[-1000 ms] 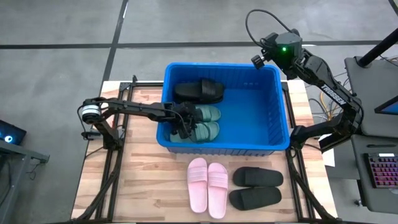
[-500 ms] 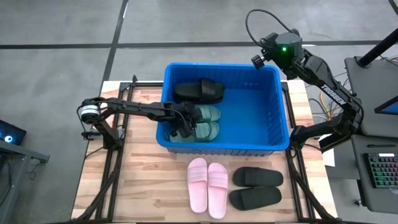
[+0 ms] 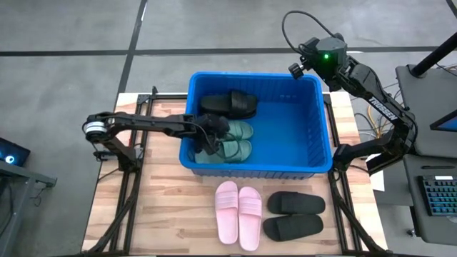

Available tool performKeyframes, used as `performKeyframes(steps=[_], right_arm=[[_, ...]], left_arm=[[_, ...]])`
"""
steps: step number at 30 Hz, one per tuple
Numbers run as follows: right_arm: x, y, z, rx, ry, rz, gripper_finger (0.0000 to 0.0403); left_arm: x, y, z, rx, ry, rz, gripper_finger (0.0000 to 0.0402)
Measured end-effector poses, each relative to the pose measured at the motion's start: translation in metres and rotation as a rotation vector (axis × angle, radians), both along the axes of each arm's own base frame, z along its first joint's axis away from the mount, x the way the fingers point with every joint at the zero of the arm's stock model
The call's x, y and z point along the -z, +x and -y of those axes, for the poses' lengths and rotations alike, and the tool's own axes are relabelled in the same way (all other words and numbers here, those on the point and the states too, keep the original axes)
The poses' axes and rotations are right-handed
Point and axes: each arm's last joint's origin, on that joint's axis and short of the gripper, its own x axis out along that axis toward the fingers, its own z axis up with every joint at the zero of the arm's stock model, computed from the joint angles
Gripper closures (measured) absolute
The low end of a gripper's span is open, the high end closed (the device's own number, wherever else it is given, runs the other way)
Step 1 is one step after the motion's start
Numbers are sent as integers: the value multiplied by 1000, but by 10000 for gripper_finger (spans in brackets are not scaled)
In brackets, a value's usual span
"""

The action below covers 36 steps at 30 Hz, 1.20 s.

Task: Pick and place slides into bin
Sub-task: Put the pink slipper into the blue bin

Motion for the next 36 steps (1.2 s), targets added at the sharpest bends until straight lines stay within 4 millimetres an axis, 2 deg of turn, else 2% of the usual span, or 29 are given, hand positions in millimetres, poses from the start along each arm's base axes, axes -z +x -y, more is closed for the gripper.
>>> performKeyframes(steps=[8,14,21,25,29,32,36], right_arm=[[0,0,0,0,0,0,330],[0,0,0,0,0,0,330],[0,0,0,-4,2,1,330],[1,0,0,-5,5,-3,330],[1,0,0,-8,11,-8,330],[4,-1,-1,-5,32,-15,330],[7,-2,-2,8,71,22,330]], left_arm=[[-41,-18,-1,-184,14,152,242],[-78,-32,-4,-403,85,376,242],[-116,-57,-3,-705,-15,682,242],[-134,-73,0,-842,-235,868,242],[-151,-92,7,-956,-646,1069,242],[-161,-104,12,-967,-928,1127,242],[-173,-122,18,-942,-1140,1173,242]])
